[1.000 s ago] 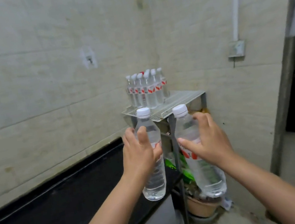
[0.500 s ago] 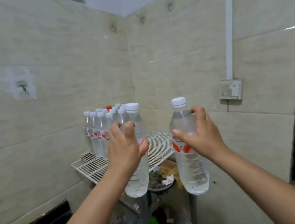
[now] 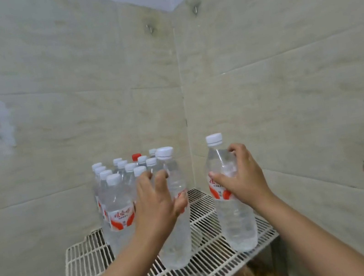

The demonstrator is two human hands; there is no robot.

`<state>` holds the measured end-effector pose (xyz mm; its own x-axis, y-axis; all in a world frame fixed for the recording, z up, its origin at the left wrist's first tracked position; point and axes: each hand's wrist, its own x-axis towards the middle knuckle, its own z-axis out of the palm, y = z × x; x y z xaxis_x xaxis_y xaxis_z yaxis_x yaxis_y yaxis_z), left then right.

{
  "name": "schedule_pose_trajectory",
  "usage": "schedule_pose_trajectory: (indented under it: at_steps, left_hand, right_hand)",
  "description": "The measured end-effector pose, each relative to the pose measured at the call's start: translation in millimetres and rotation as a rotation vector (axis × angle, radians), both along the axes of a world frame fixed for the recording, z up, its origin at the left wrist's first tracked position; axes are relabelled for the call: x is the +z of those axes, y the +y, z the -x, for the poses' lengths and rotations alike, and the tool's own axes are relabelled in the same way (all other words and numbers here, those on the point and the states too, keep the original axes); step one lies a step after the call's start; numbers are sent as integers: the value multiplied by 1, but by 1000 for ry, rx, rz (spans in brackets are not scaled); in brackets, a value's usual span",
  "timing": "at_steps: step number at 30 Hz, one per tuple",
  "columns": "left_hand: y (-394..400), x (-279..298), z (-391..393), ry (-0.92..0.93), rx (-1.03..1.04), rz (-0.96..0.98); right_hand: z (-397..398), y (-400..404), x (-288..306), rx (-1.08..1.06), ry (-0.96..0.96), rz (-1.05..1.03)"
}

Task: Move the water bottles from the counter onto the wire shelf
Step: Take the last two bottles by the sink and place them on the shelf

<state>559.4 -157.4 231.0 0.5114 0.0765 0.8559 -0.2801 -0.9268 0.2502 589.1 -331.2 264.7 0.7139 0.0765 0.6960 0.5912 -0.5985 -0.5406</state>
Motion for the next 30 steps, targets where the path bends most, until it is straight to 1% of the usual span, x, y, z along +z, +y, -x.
schedule_pose_trajectory:
  at_steps: [2, 4, 6, 8, 10, 12, 13, 14, 16, 17, 19, 22, 24, 25, 27, 30]
  left_hand:
    - [-9, -4, -30, 50, 65, 66]
    - [-17, -9, -57, 60, 90, 64]
    - [-23, -16, -78, 126, 114, 64]
    - [-25, -24, -95, 151, 173, 45]
    - [-23, -37, -105, 161, 189, 46]
    - [-18, -44, -109, 145, 167, 136]
    - [-15, -45, -110, 131, 195, 164]
    - [-13, -46, -110, 138, 200, 165]
    - [-14, -45, -108, 175, 236, 80]
    - [-15, -42, -104, 216, 273, 42]
    - [-20, -30, -93, 334, 317, 68]
    - [-14, -10, -82, 346, 333, 106]
    - [-10, 7, -82, 326, 307, 105]
    - [-7, 15, -83, 349, 283, 91]
    - [-2, 32, -87, 431, 227, 44]
    - [8, 51, -97, 633, 123, -33]
  right_hand:
    - [-40, 3, -4, 70, 22, 15]
    - [-74, 7, -10, 115, 63, 6]
    - [-103, 11, -19, 158, 104, -17]
    - [-125, 14, -29, 213, 148, -29]
    - [-142, 16, -40, 266, 193, -25]
    - [-153, 19, -49, 291, 230, -29]
    - [-157, 21, -52, 293, 243, -41]
    - [-159, 23, -52, 293, 248, -45]
    - [-160, 26, -51, 297, 239, -1]
    - [-160, 27, -48, 298, 234, 36]
    - [-158, 26, -44, 301, 238, 96]
    - [-156, 23, -41, 294, 270, 161]
    - [-156, 21, -38, 290, 305, 169]
    - [-156, 20, -35, 295, 329, 160]
    - [-155, 19, -27, 314, 353, 126]
    - [-159, 19, -7, 320, 238, 108]
